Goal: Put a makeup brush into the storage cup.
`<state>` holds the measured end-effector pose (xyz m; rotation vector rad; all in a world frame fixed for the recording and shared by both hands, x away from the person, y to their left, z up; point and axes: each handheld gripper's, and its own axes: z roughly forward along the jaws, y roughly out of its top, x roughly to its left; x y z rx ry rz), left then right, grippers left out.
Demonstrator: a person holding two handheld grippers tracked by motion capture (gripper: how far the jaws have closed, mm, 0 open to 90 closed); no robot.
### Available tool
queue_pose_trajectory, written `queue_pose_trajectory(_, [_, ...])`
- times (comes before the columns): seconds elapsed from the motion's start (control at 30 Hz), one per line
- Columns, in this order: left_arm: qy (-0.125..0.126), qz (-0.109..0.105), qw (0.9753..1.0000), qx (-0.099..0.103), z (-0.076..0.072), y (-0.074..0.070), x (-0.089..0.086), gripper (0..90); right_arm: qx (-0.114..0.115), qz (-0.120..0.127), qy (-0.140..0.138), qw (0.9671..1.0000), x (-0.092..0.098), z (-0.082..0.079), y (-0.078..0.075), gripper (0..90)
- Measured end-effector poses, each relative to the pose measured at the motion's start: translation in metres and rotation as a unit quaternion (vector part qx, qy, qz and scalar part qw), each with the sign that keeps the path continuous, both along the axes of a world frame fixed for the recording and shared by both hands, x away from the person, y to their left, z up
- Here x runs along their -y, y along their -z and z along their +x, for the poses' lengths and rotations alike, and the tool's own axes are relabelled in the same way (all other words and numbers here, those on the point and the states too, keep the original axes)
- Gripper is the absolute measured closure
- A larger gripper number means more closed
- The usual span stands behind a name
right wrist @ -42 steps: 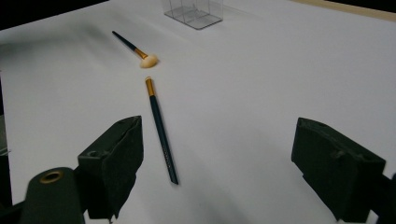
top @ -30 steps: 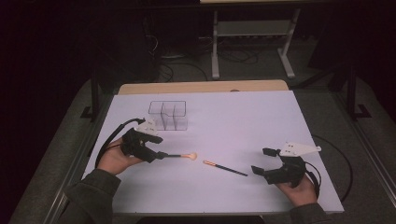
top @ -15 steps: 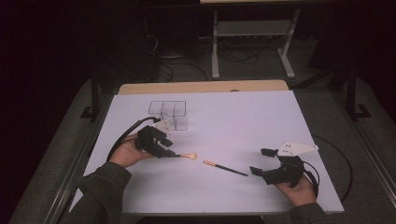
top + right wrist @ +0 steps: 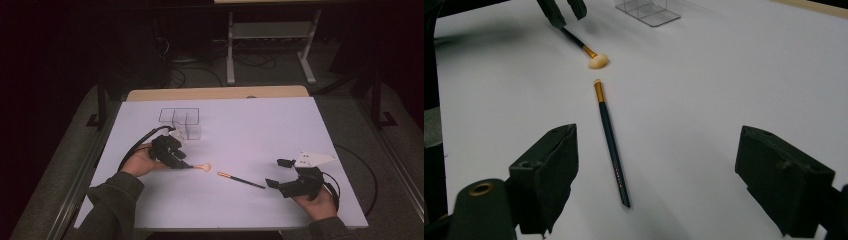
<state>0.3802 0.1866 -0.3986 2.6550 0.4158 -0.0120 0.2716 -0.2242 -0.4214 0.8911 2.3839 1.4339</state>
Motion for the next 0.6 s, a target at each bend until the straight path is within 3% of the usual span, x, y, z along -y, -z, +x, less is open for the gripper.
queue_pose_trajectory(0.1, [0.01, 0.011, 0.9999, -0.005, 0.0019, 0.0056, 0.0031, 63.1, 0.0, 0.0, 0.0, 1.0, 0.0012, 0.0, -0.0004, 16.6])
queue_pose_trajectory(0.23, [0.016, 0.012, 0.9998, -0.005, 0.0028, 0.0077, 0.0043, 68.5, 0.0, -0.001, -0.001, 1.0, 0.0006, 0.0001, -0.0001, 16.7])
queue_pose_trajectory(0.6, [0.023, 0.023, 0.9994, -0.015, 0.0046, 0.0128, 0.0077, 73.0, 0.002, -0.003, 0.0, 1.0, 0.0007, -0.0002, -0.0006, 16.6])
